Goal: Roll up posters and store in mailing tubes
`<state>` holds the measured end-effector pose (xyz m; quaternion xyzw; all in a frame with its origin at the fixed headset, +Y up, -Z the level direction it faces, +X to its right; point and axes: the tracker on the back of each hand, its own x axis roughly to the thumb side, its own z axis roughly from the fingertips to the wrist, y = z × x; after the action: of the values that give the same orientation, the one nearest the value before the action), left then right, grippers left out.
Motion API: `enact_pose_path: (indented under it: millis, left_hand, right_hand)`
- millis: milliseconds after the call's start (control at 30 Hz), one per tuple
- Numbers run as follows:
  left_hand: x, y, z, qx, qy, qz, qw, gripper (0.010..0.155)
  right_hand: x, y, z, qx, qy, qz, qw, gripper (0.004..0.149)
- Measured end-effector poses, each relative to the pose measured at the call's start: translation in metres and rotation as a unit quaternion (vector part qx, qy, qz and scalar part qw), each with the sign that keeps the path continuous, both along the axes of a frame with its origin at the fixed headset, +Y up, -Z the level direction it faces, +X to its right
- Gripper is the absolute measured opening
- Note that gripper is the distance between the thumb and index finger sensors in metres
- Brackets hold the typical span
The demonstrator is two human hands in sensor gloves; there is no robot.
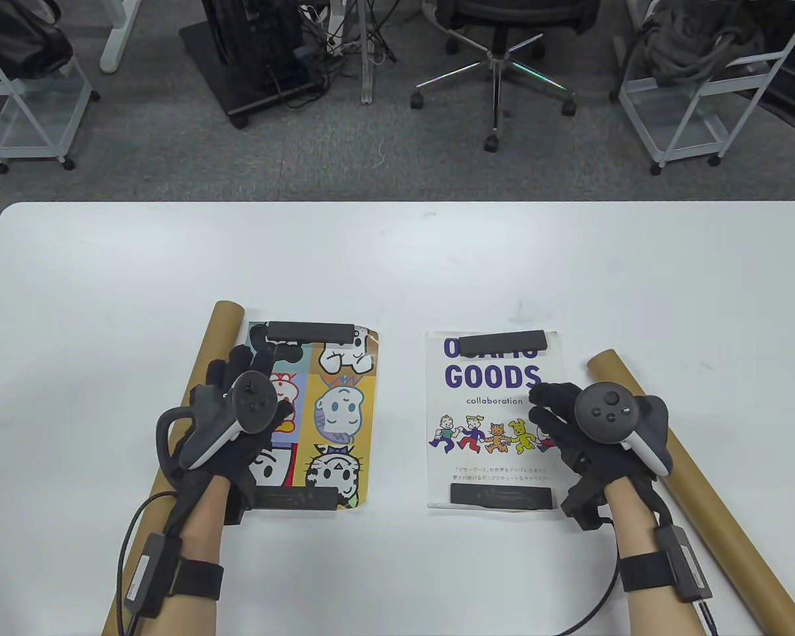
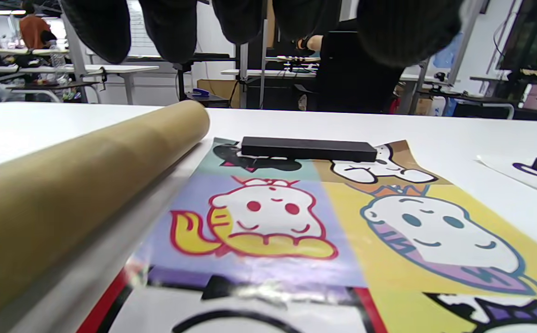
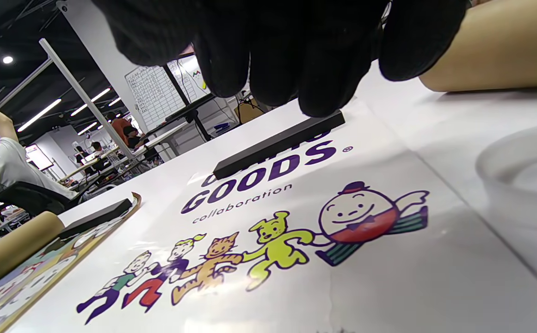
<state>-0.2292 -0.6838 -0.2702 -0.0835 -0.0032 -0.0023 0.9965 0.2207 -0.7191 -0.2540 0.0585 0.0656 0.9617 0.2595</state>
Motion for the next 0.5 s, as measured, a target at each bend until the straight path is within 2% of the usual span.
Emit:
enact_pose_path:
  millis: [133, 233, 500]
  left_hand:
    - [0.015, 0.009, -0.021, 0.002, -0.019, -0.036, 0.999, 0.077]
    - [0.024, 0.010, -0.046, -0.015, -0.018, -0.056, 0.998, 0.079]
    - [0.038, -0.022, -0.111, -0.036, -0.010, -0.105, 0.994, 0.076]
  right_hand:
    - [-0.001, 0.000, 0.000, -0.001, 0.002, 0.003, 1.000, 0.053]
    - [0.002, 0.001, -0.001, -0.003, 0.000, -0.006, 1.000, 0.053]
    - [0.004, -0.002, -0.002, -0.015, 0.003, -0.006, 1.000, 0.053]
